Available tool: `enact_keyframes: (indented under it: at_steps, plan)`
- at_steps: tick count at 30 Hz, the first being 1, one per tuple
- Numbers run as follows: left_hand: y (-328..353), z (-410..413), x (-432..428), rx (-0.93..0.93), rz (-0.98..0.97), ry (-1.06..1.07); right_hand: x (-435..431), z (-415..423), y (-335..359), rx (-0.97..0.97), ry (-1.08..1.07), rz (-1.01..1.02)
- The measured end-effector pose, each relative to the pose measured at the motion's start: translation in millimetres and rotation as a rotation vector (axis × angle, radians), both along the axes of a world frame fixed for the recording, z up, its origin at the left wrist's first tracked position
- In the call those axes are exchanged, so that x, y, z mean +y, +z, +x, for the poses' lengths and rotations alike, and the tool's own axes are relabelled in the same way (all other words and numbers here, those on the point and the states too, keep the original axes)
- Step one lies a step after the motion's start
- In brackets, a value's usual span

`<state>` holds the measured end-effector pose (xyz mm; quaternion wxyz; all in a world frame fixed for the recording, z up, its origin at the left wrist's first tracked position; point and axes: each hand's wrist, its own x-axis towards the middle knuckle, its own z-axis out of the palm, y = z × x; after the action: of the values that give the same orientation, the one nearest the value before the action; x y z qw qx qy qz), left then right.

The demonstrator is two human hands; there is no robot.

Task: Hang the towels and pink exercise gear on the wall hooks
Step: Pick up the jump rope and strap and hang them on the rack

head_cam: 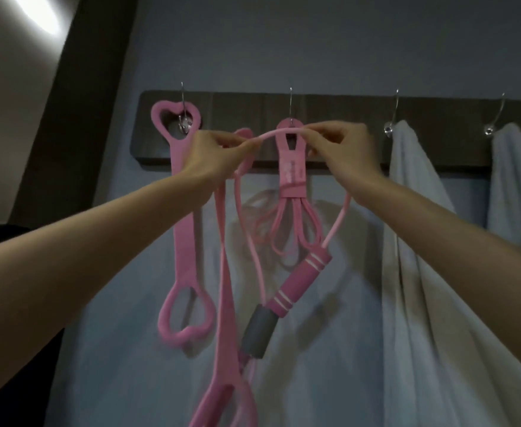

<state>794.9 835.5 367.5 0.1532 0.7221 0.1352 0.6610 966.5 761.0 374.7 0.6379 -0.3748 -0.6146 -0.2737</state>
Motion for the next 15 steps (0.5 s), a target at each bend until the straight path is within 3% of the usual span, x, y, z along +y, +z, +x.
enact_keyframes:
  at_steps: [10, 15]
  plan:
    - [55.3, 11.7, 34.1, -0.046, 0.153, 0.077, 25.5, 10.1, 55.3, 0.068, -0.235, 0.168]
    - [61.8, 14.3, 45.3, -0.063, 0.217, 0.081, 36.2, 16.0, 57.2, 0.105, -0.171, 0.162]
